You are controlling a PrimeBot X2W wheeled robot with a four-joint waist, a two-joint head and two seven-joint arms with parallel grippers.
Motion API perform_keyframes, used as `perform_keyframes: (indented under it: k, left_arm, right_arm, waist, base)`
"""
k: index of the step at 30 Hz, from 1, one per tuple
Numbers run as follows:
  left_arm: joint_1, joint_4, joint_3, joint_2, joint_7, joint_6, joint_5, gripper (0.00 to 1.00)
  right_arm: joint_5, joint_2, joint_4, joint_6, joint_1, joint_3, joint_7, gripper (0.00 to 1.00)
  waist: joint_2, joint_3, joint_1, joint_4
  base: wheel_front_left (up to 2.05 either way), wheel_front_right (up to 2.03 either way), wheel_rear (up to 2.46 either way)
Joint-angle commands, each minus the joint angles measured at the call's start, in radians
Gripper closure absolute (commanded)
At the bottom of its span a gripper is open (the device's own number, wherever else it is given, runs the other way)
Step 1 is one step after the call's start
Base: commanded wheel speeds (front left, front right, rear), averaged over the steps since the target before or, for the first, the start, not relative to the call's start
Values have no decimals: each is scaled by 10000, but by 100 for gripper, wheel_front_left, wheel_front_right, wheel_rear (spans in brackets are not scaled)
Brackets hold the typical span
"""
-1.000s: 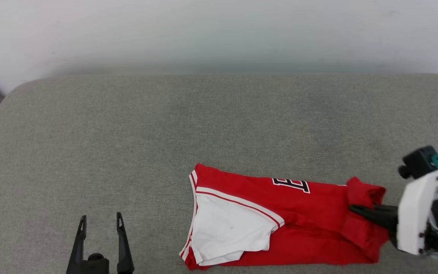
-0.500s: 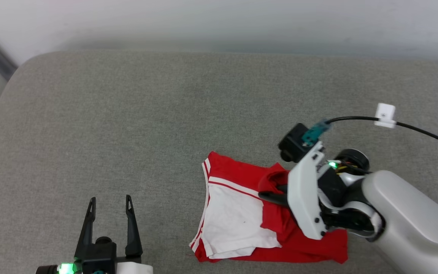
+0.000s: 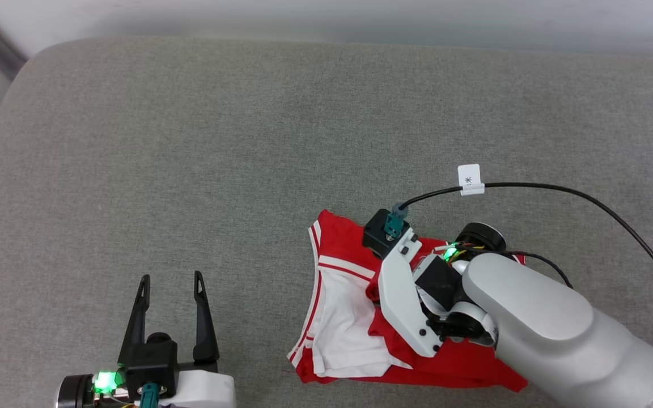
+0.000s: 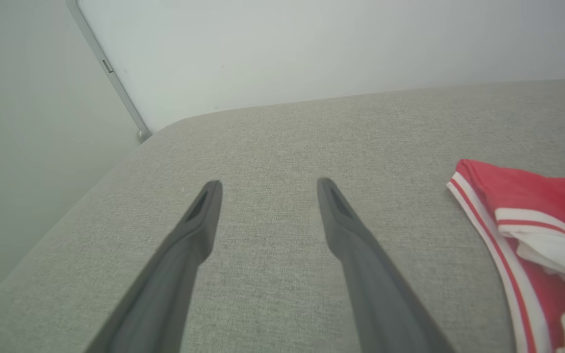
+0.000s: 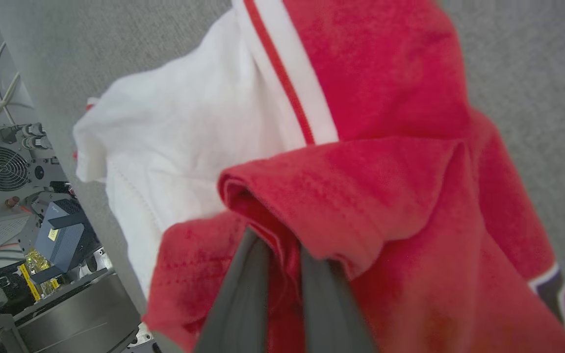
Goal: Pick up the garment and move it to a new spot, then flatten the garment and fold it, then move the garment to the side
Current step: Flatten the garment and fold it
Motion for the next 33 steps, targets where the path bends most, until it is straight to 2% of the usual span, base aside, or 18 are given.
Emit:
perform_keyframes:
  k: [1, 4, 5, 8, 11, 12, 15, 19, 23, 25, 28, 33]
  left_arm:
    - [-115, 39, 23, -57, -46, -69, 48, 0]
    - [-104, 85, 62, -92, -46, -91, 67, 0]
    - [-44, 101, 81, -94, -46, -99, 67, 0]
    - [180, 127, 165, -91, -46, -123, 60, 0]
    - [342, 116, 278, -91, -46, -130, 48, 0]
    - [342, 116, 278, -91, -46, -130, 48, 0]
    - [543, 40, 374, -104, -46, -98, 55, 0]
    - [732, -2, 444, -119, -46, -89, 91, 0]
    - [877, -59, 523, -104, -46, -60, 140, 0]
    - [947, -84, 563, -105, -46, -21, 143, 0]
    - [1041, -115, 582, -96, -46, -54, 146, 0]
    - [1124, -184, 586, -54, -46, -128, 159, 0]
  right_arm:
    - [127, 94, 310, -12, -112, 181, -236, 91]
    - [378, 75, 439, -14, -362, 447, -658, 15]
    - [480, -4, 371, -12, -419, 486, -860, 0]
    - [915, -249, -37, -9, -482, 433, -1681, 0]
    - [1099, -760, -501, -9, -541, 256, -2831, 0]
    - [1099, -760, -501, -9, -541, 256, -2831, 0]
    - [1057, -1230, -798, -9, -481, -141, -4177, 0]
    - [329, -1754, -722, -9, -171, -961, -6212, 0]
    - [-993, -1990, -308, -9, 366, -2108, -8568, 0]
    - [-1620, -1879, -16, -9, 812, -2958, -9446, 0]
    - [-2684, -1562, -27, -8, 1652, -4485, -9797, 0]
    - [-4662, -547, -1817, -8, 3918, -7714, -9806, 0]
  waist:
    - [0, 22, -1, -32]
    - [0, -90, -1, -104]
    - [0, -165, -1, -127]
    - [0, -428, -1, -243]
    - [0, -708, -1, -393]
    - [0, -708, -1, -393]
    - [0, -966, -1, -573]
    - [0, -1220, -1, -801]
    - [0, -1352, -1, -1034]
    - [0, -1408, -1, -1136]
    - [0, -1491, -1, -1243]
    - [0, -1600, -1, -1384]
  base:
    - [0, 0, 0]
    - [0, 0, 0]
    - [0, 0, 0]
    - [0, 0, 0]
    - [0, 0, 0]
    - [0, 0, 0]
    - [0, 0, 0]
    - [0, 0, 0]
    - [0, 0, 0]
    - [0, 0, 0]
    - [0, 0, 0]
    - [0, 0, 0]
